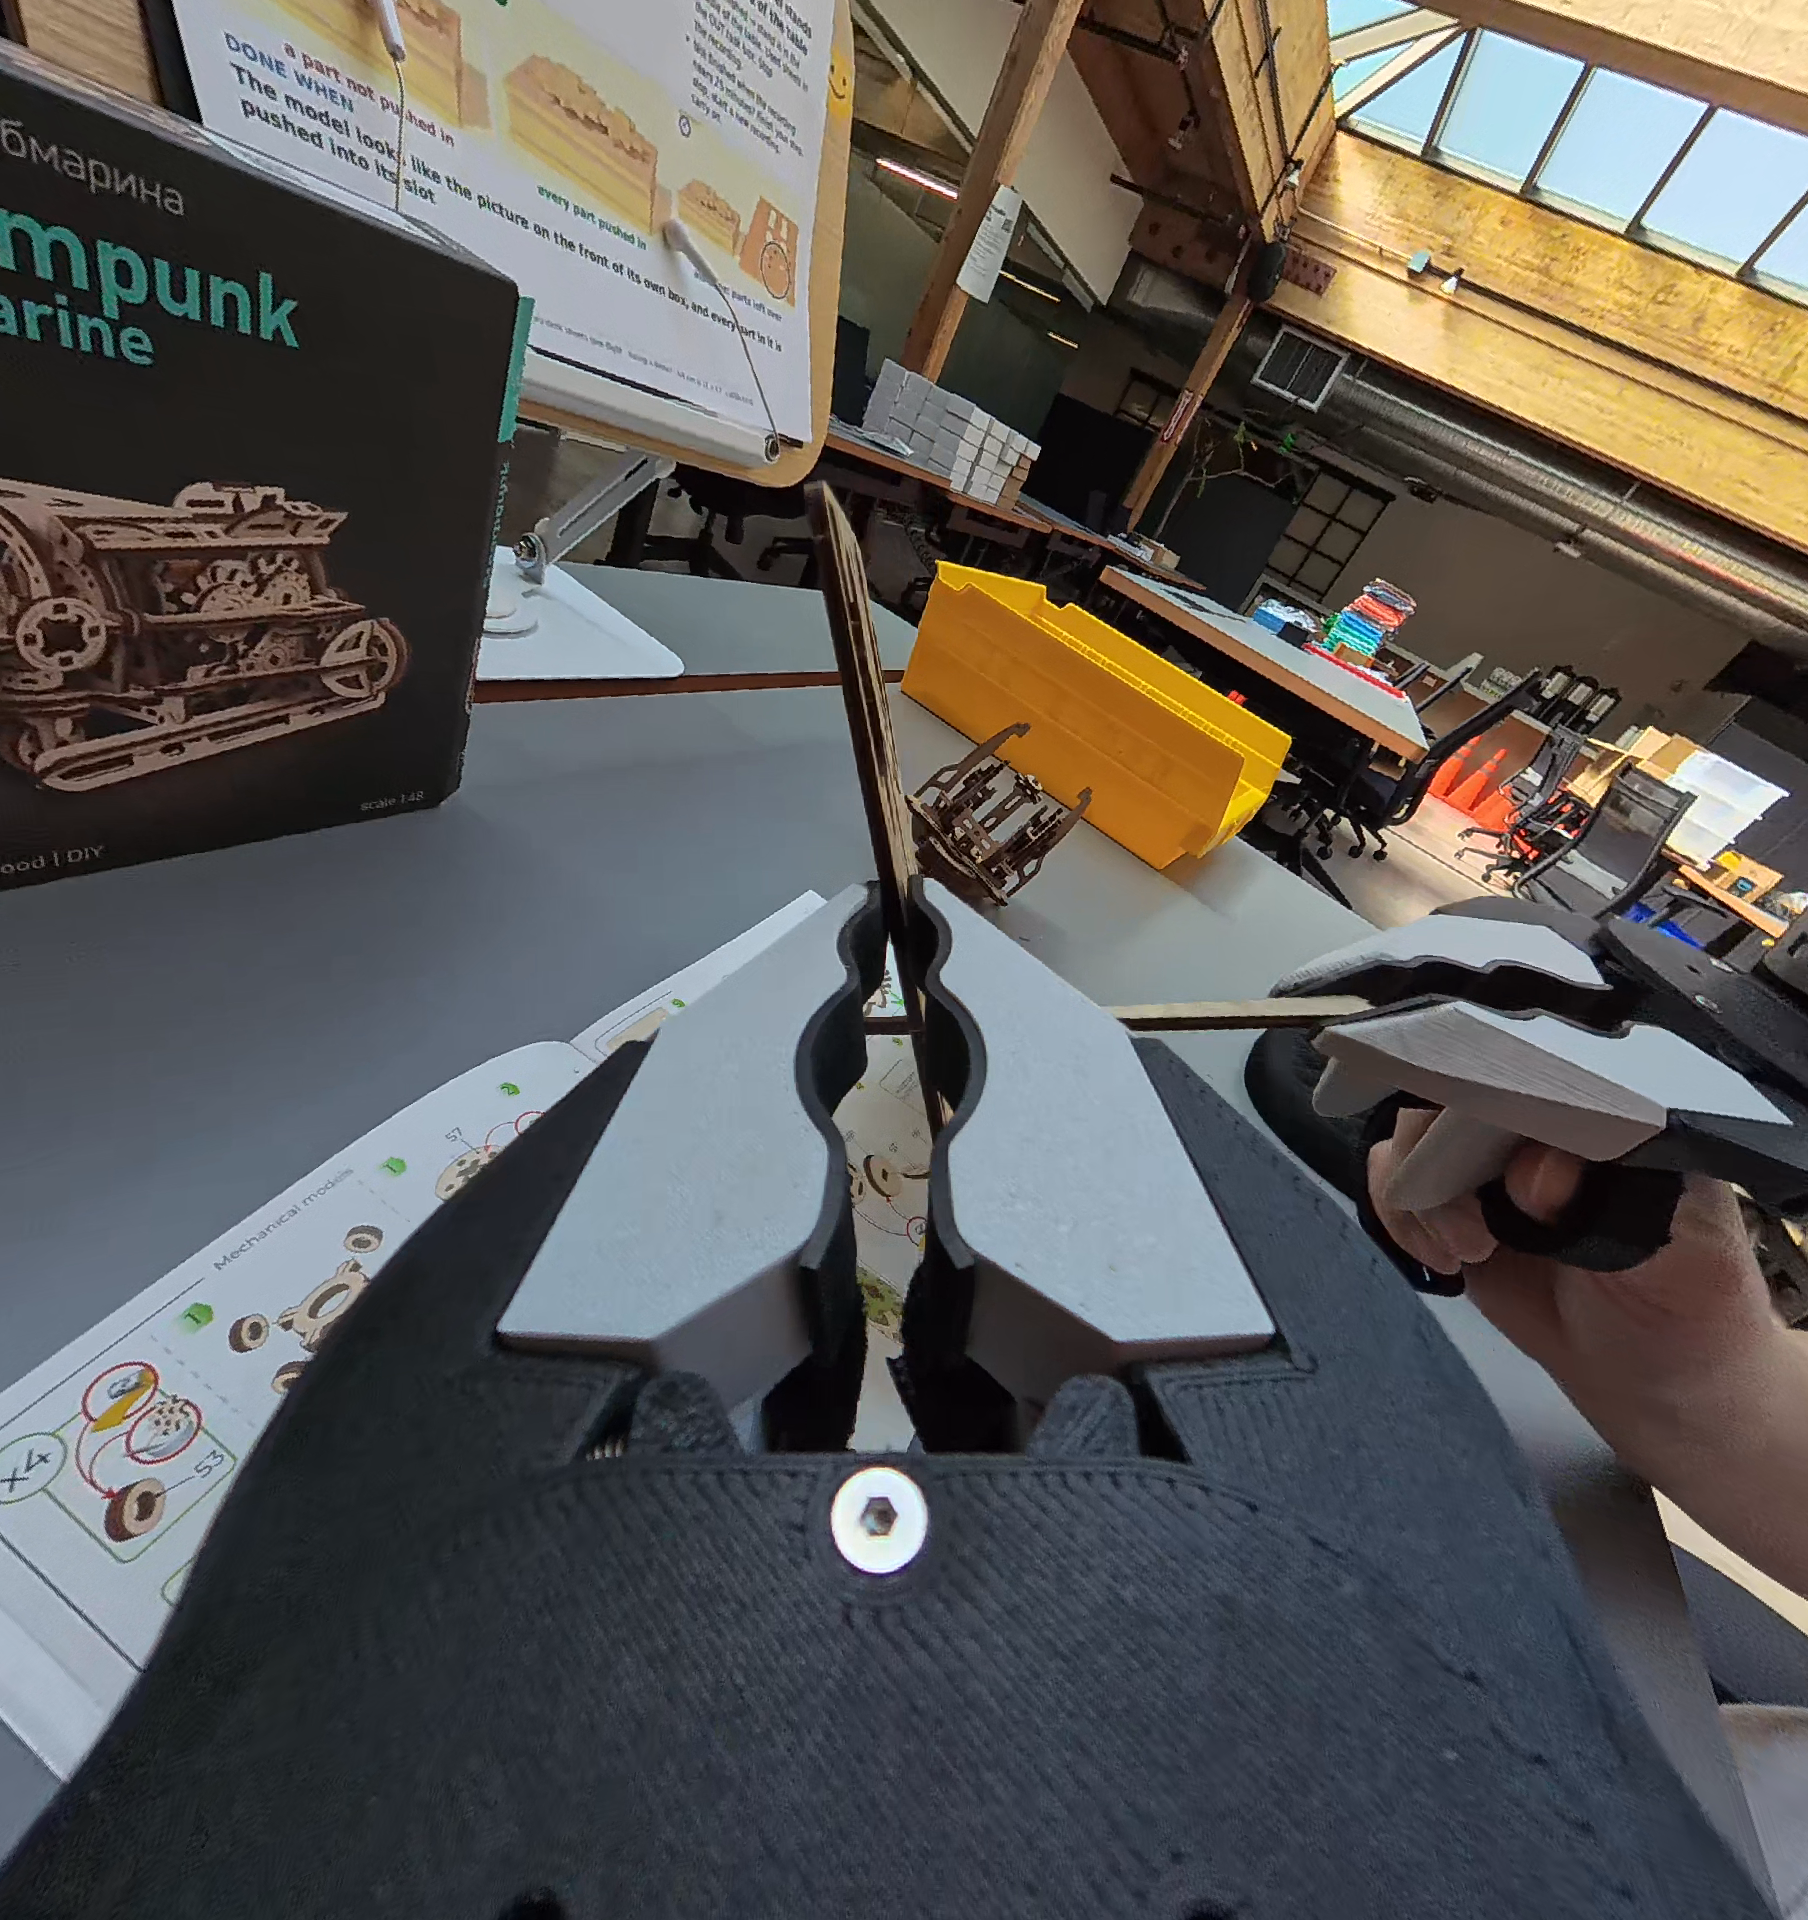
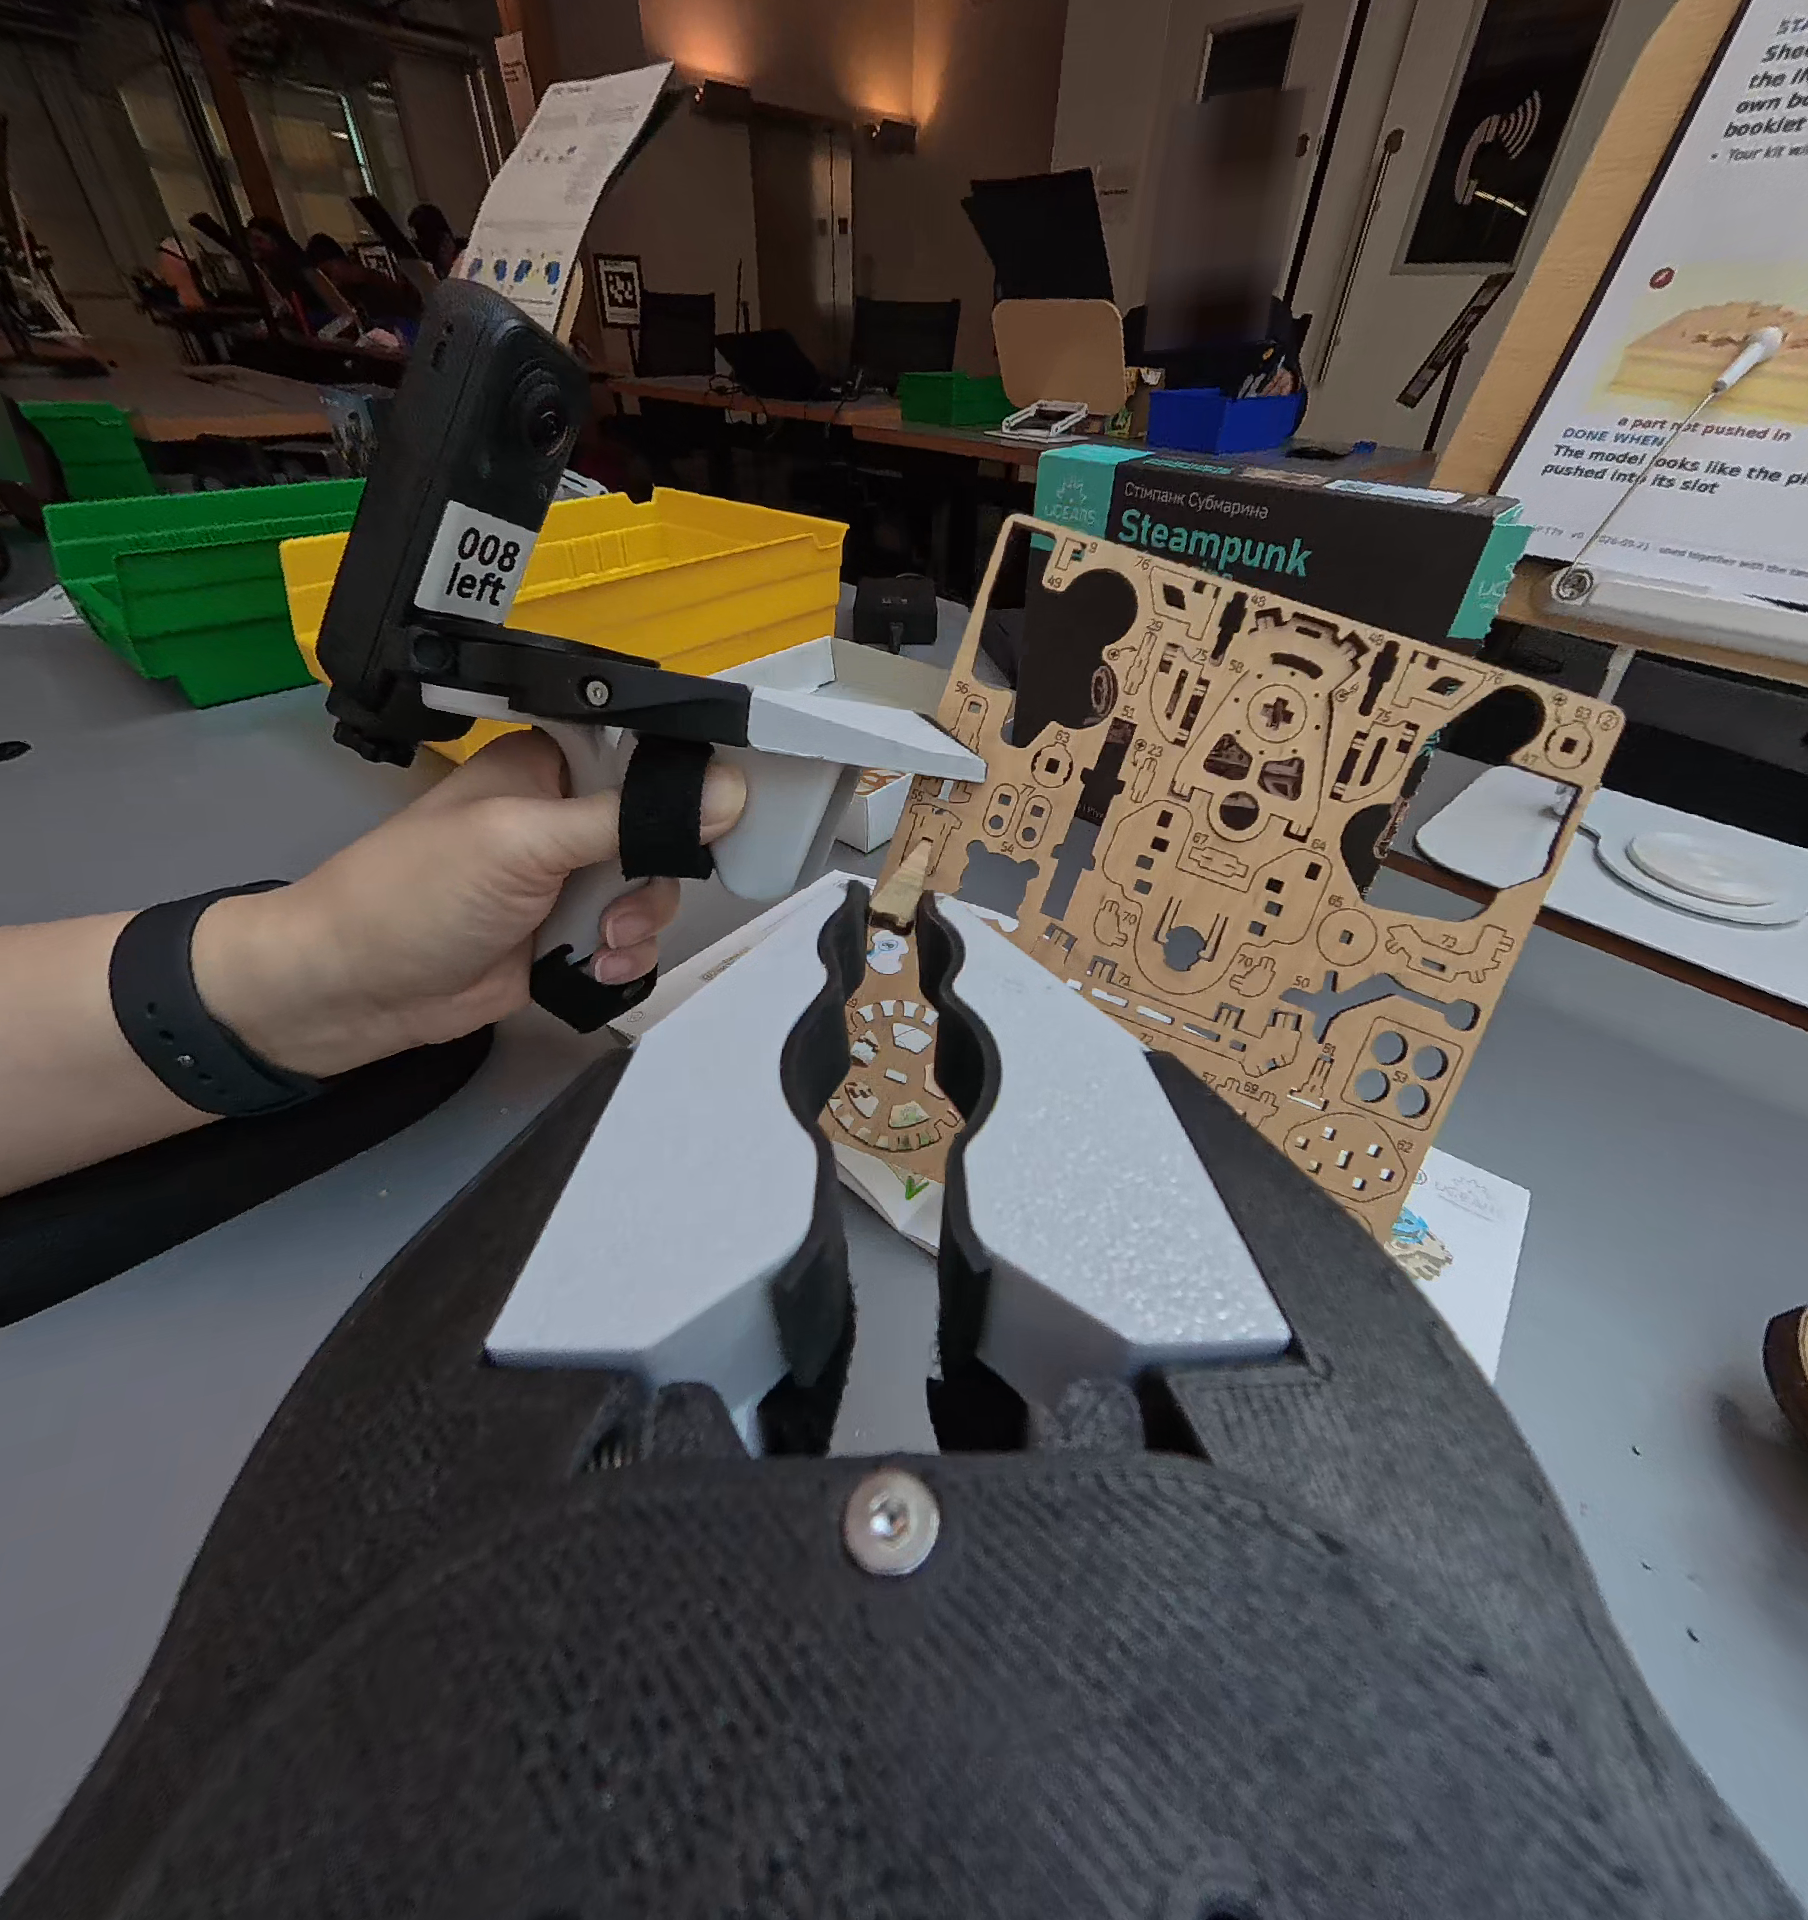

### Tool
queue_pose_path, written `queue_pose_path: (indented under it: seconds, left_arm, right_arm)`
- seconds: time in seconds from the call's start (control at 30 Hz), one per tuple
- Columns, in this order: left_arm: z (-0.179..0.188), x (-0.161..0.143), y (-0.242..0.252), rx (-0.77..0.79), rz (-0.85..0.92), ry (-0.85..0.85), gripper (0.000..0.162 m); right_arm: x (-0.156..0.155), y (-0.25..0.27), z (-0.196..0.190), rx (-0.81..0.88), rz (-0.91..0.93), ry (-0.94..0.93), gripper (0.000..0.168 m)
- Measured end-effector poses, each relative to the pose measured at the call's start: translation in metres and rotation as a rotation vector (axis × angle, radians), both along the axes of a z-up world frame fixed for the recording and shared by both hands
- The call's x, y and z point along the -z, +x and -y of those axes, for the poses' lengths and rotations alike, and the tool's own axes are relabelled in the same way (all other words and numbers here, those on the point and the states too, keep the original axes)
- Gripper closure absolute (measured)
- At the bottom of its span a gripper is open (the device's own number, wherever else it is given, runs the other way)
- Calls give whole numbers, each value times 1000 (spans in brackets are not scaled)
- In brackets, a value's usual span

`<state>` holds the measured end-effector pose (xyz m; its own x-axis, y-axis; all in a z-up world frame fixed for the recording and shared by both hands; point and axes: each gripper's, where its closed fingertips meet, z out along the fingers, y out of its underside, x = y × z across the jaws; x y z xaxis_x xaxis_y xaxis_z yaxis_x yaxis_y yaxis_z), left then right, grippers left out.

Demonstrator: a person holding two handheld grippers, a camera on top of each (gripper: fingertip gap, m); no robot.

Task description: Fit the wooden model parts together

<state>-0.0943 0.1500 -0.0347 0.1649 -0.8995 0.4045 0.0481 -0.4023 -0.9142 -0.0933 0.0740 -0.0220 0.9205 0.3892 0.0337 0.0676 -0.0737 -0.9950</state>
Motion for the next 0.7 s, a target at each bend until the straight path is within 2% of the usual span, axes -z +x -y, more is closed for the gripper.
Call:
queue_pose_path:
  seconds: [0.03, 0.13, 0.37, 0.47, 0.6, 0.7]
  left_arm:
    - [1, 0, 0, 1, -4, 8, 161]
    - [4, -2, 1, 17, -6, 29, 162]
    - [9, -7, 3, 15, -18, 85, 161]
    - [-1, -5, -3, -33, -18, 68, 162]
    - [-16, -4, -12, -45, 14, 12, 162]
    - [-14, -4, -12, -5, 42, -41, 162]
  right_arm:
    - [-1, -1, 0, 0, 23, -17, 161]
    - [-7, -1, -1, -5, 85, -77, 161]
    - [-19, 3, -3, -42, 62, -197, 161]
    - [-12, 0, 4, -26, 92, -163, 162]
    - [-3, -4, 14, -53, 44, -141, 162]
    - [-19, 2, 20, -38, 37, -44, 162]
